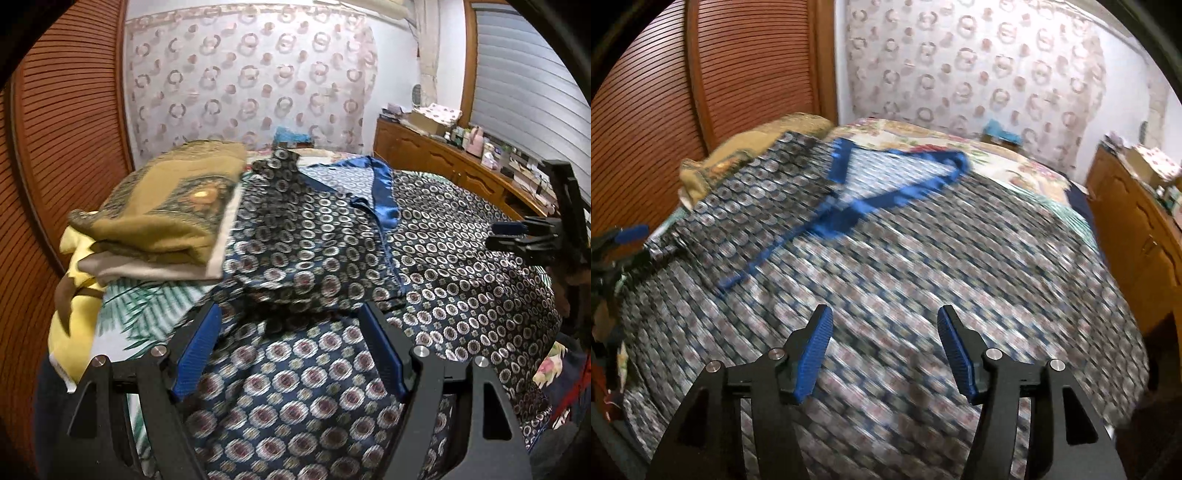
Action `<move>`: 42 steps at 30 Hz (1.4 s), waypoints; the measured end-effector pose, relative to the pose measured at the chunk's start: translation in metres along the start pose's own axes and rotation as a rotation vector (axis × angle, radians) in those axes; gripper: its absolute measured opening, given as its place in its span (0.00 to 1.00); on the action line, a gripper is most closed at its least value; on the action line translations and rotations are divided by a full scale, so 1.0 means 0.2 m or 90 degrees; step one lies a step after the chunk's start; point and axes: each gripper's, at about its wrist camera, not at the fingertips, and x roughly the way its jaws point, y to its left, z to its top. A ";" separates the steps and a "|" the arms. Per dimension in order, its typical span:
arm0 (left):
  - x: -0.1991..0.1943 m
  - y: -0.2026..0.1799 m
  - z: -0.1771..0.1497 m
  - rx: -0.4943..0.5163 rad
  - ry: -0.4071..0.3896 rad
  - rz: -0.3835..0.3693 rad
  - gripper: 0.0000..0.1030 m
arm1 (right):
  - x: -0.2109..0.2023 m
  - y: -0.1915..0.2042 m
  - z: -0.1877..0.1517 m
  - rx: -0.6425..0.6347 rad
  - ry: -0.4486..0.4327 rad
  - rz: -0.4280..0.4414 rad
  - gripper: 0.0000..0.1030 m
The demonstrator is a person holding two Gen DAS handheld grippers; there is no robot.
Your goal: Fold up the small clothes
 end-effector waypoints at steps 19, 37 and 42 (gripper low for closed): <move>0.43 -0.46 0.13 0.130 0.137 -0.079 0.76 | -0.42 -0.66 -0.36 0.166 0.015 -0.128 0.59; 0.50 -0.52 0.17 0.140 0.138 -0.088 0.80 | -0.25 -1.05 -0.33 0.367 0.074 -0.046 0.59; 0.50 -0.51 0.18 0.138 0.138 -0.089 0.80 | -0.25 -1.11 -0.31 0.373 0.071 -0.020 0.39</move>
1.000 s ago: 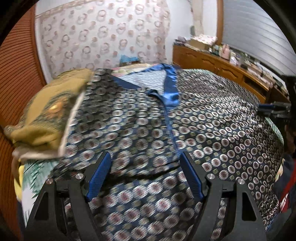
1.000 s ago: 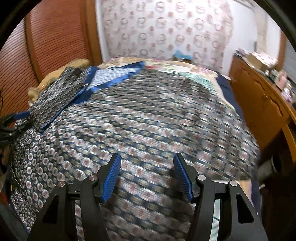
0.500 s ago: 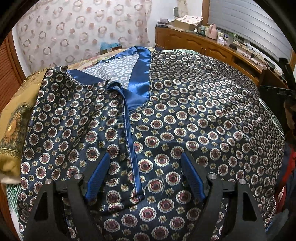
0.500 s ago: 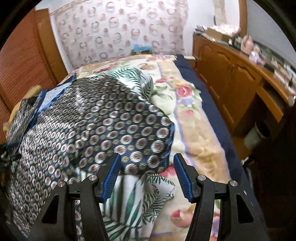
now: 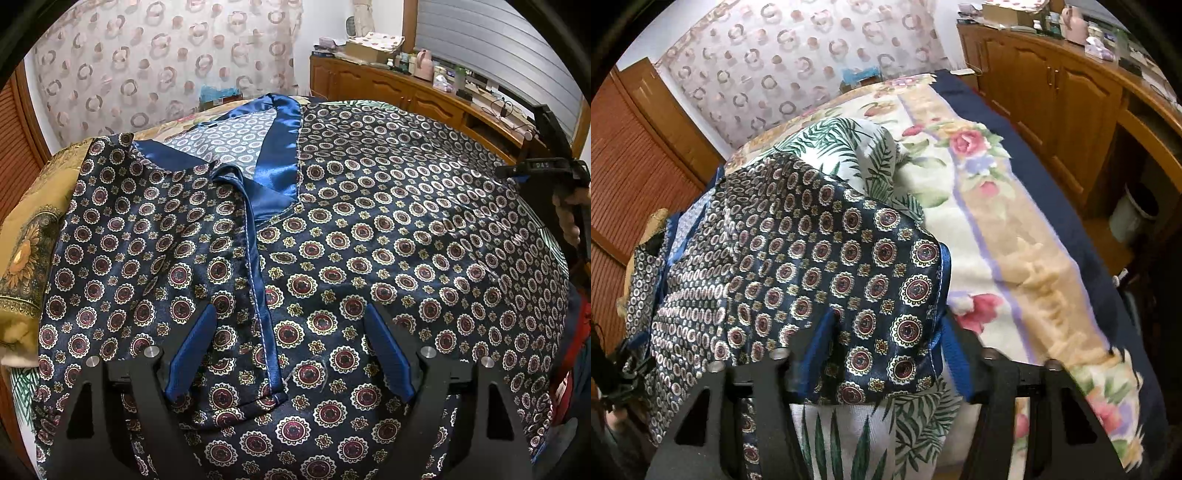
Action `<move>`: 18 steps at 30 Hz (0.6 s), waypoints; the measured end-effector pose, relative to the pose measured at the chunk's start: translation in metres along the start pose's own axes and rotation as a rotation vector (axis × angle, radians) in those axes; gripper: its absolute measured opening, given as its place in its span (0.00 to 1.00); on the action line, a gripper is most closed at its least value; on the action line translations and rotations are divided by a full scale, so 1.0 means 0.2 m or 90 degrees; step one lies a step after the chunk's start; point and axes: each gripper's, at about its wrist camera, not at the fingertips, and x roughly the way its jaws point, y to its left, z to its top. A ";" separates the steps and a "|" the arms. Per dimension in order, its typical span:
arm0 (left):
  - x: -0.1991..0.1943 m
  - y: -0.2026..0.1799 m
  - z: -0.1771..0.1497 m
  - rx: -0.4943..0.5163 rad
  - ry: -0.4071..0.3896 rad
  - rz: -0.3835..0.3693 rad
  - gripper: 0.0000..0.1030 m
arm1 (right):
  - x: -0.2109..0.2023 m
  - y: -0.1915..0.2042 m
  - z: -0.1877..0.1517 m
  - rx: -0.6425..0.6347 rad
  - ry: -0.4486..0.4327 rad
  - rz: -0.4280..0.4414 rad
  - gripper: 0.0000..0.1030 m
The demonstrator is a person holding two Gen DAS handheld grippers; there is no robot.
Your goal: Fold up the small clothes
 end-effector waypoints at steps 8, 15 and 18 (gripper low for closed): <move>0.01 -0.01 0.00 0.004 -0.001 -0.003 0.82 | -0.12 0.14 0.06 -0.106 -0.053 -0.068 0.05; 0.01 -0.02 0.00 0.009 0.002 -0.010 0.86 | -0.33 0.47 0.08 -0.202 -0.141 -0.031 0.04; 0.01 -0.03 0.00 0.010 0.002 -0.013 0.86 | -0.39 0.67 0.06 -0.260 -0.160 0.010 0.04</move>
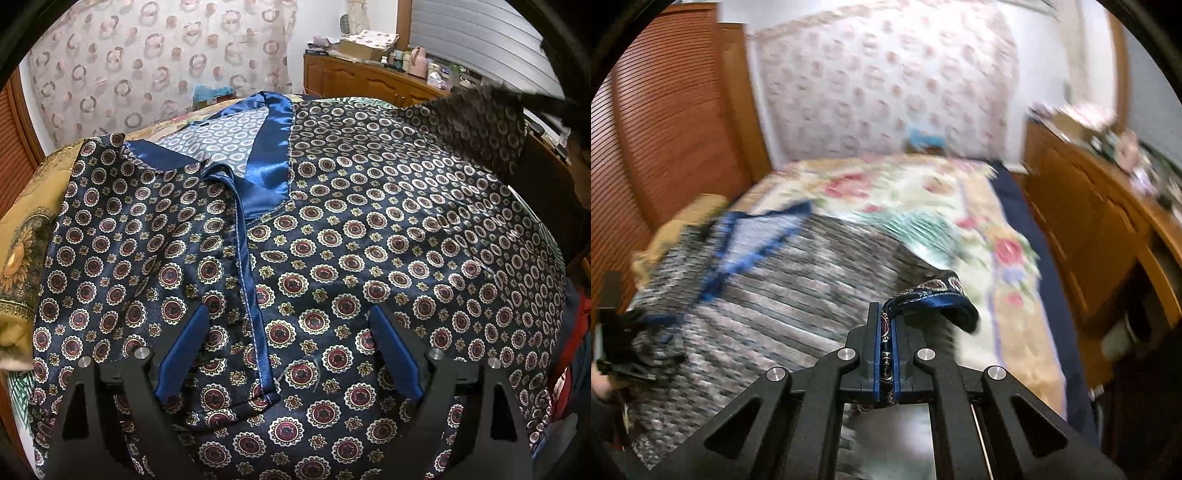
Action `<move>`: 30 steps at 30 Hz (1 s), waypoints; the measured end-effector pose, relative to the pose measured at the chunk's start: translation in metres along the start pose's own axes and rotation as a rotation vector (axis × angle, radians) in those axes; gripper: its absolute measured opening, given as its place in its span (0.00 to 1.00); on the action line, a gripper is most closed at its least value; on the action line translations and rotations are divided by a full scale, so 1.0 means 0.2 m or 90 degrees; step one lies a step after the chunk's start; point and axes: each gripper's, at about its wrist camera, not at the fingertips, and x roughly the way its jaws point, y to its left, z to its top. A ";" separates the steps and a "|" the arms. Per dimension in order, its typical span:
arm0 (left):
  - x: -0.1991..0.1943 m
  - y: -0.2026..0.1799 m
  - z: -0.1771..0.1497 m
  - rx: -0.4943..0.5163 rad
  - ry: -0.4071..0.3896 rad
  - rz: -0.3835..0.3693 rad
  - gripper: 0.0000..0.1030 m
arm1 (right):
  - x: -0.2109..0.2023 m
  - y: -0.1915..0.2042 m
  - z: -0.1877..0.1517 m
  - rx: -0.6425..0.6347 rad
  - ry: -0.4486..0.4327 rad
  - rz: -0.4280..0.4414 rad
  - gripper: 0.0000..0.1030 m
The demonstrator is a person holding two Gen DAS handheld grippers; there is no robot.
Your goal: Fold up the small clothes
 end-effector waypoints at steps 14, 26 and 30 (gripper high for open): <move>-0.01 -0.01 -0.01 -0.007 -0.001 0.012 0.86 | 0.13 0.28 -0.02 -0.057 0.047 0.088 0.48; -0.21 0.00 -0.04 -0.006 -0.082 0.021 0.86 | 0.40 0.17 -0.06 0.047 0.109 0.085 0.48; -0.30 0.09 -0.04 -0.019 -0.110 0.005 0.86 | 0.54 0.20 -0.04 0.026 0.138 0.068 0.44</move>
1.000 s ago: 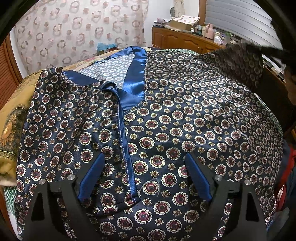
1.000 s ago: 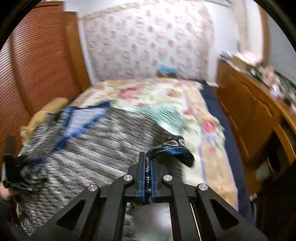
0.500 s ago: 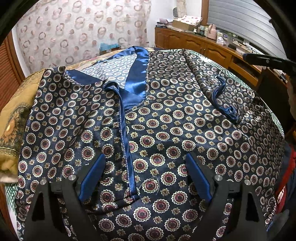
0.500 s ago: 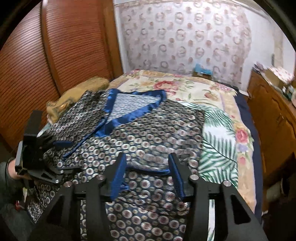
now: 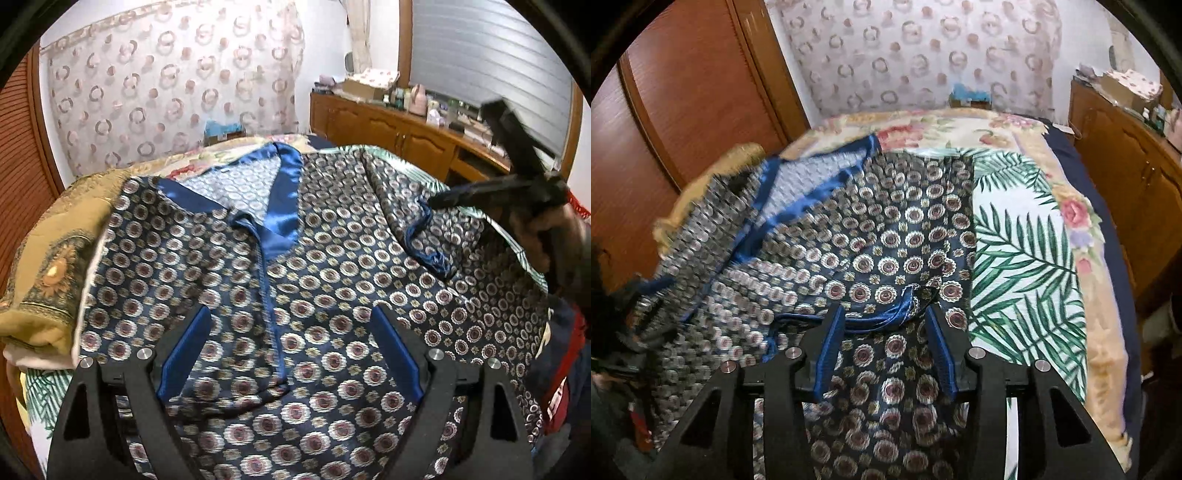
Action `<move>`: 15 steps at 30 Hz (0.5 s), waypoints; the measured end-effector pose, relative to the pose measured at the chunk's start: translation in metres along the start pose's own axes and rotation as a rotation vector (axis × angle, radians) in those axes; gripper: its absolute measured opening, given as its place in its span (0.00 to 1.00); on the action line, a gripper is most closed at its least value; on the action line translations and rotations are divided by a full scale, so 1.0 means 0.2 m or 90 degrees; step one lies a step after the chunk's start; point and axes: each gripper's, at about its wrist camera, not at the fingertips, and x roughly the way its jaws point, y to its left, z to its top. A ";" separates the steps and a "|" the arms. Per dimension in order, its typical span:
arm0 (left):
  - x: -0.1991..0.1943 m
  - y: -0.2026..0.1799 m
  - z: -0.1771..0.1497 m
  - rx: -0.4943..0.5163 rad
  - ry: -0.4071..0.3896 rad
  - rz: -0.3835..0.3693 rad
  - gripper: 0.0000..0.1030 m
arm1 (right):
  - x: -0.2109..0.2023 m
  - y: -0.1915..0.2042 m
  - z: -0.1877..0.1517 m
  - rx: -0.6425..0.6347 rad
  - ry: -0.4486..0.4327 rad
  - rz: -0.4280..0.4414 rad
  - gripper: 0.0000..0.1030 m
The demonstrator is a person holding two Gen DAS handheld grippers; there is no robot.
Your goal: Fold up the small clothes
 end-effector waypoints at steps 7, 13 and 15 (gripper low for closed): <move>-0.02 0.18 0.02 -0.033 -0.007 0.004 0.86 | 0.19 0.01 0.07 -0.029 0.023 -0.016 0.20; 0.00 0.30 0.09 -0.035 -0.013 0.013 0.86 | 0.33 0.05 0.19 -0.049 0.031 0.013 0.16; 0.02 0.33 0.11 -0.034 -0.012 0.023 0.86 | 0.37 0.08 0.22 -0.053 0.033 0.033 0.16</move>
